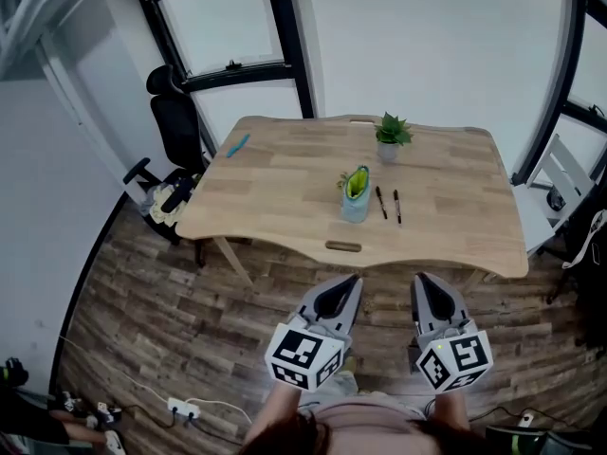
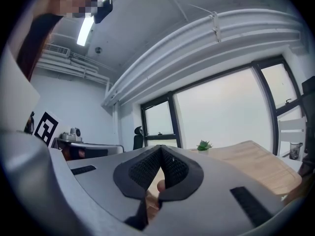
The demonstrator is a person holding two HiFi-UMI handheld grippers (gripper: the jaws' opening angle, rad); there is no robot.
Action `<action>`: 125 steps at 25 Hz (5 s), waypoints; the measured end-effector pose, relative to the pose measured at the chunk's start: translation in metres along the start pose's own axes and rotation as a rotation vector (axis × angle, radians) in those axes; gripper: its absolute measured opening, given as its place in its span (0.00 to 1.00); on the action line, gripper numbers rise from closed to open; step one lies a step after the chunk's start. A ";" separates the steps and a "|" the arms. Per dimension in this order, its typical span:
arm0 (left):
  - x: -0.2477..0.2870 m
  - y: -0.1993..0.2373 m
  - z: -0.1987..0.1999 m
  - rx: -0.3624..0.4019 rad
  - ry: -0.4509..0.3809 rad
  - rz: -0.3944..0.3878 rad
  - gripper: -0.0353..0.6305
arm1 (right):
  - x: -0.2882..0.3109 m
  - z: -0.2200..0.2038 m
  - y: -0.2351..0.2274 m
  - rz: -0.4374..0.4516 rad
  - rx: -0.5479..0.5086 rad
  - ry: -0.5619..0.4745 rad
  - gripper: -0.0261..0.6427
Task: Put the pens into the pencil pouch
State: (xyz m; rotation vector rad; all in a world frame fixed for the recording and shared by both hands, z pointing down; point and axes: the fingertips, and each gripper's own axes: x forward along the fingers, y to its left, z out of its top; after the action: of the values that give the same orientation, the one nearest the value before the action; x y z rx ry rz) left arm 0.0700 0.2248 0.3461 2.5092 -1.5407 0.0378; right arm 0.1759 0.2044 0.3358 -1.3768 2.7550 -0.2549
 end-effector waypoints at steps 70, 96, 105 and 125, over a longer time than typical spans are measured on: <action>0.272 0.230 0.019 -0.071 0.059 0.091 0.05 | 0.359 -0.184 -0.249 0.033 0.201 0.792 0.18; 0.284 0.298 0.025 -0.107 0.129 -0.024 0.05 | 0.363 -0.300 -0.296 -0.246 0.240 1.146 0.11; 0.287 0.323 0.026 -0.121 0.131 -0.048 0.05 | 0.368 -0.266 -0.284 -0.288 0.327 0.942 0.11; 0.281 0.359 -0.018 -0.218 0.251 -0.061 0.06 | 0.428 -0.049 -0.187 0.013 0.407 0.161 0.11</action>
State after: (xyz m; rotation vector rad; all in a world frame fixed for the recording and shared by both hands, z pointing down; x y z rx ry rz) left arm -0.1177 -0.1769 0.4540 2.2808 -1.2945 0.1612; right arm 0.0597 -0.2412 0.4279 -1.2747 2.6232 -0.9041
